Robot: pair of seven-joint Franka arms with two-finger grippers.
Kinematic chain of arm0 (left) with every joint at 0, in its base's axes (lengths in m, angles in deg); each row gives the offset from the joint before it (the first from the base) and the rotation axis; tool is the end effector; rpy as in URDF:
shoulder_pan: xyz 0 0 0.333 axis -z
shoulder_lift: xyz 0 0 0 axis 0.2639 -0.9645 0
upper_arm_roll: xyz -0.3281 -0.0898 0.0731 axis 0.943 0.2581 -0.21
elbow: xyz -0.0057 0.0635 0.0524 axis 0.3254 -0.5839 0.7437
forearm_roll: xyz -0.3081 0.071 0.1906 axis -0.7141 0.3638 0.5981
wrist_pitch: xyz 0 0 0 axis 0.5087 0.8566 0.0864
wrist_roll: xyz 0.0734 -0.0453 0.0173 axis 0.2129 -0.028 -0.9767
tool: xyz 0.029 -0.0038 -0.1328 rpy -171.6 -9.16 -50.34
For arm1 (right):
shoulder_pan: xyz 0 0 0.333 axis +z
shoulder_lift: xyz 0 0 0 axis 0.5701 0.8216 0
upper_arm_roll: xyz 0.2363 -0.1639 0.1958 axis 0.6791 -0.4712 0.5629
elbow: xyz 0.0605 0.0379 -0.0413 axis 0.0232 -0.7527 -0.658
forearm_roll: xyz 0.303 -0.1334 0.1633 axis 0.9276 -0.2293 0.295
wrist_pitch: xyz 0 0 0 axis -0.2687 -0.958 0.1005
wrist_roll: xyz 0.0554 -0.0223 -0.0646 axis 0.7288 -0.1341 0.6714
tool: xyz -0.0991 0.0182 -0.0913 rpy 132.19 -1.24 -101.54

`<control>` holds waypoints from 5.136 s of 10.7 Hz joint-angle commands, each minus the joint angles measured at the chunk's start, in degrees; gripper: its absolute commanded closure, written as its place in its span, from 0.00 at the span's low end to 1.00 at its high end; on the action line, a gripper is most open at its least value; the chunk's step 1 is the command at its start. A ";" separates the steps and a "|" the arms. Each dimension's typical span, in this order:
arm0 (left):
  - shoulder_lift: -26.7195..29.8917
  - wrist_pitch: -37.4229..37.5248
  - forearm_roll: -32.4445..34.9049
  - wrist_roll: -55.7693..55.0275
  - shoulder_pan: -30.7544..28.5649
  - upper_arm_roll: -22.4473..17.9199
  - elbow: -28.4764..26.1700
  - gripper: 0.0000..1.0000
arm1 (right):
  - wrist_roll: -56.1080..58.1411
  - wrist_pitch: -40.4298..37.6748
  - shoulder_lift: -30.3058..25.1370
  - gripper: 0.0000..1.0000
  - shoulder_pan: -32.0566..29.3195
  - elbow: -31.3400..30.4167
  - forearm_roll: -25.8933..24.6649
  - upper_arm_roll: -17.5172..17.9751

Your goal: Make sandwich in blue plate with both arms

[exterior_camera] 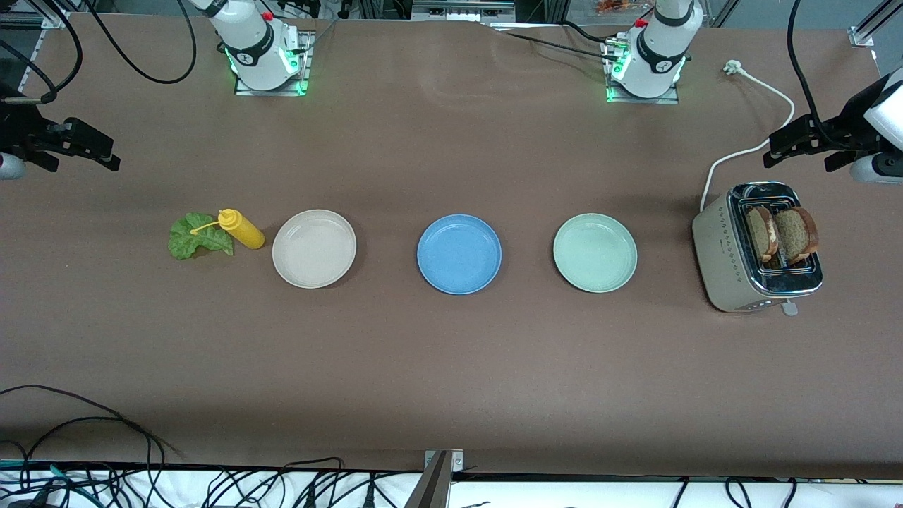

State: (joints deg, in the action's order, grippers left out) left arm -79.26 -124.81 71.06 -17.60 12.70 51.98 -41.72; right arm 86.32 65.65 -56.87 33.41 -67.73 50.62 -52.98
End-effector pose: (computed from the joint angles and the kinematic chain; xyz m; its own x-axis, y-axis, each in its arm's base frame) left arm 0.5235 -0.0066 0.6291 0.9958 -0.0195 -0.0891 -0.0143 -0.9982 0.0591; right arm 0.5234 -0.0118 0.6153 0.9997 0.0150 -0.0178 0.0147 -0.9997 -0.0195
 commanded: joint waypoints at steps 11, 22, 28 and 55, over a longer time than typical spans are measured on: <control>-1.61 1.00 0.17 1.42 -1.00 0.09 3.21 0.00 | -0.42 -0.05 -0.19 0.00 -0.32 0.85 0.43 -0.75; -1.70 1.00 0.26 1.33 -0.82 0.18 3.30 0.00 | -0.42 -0.05 -0.19 0.00 -0.32 0.85 0.43 -0.83; -1.87 0.12 0.35 1.16 -0.82 0.27 3.30 0.00 | -0.42 -0.05 -0.19 0.00 -0.32 0.85 0.43 -0.83; -1.87 -4.01 3.07 1.33 -1.00 0.45 1.81 0.00 | -0.42 -0.05 -0.19 0.00 -0.32 0.85 0.43 -0.92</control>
State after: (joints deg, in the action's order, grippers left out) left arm -80.84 -128.38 72.17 -17.54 12.10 51.96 -40.14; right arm 86.30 66.01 -56.88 33.38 -67.69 50.62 -53.99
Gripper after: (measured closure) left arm 0.000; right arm 0.000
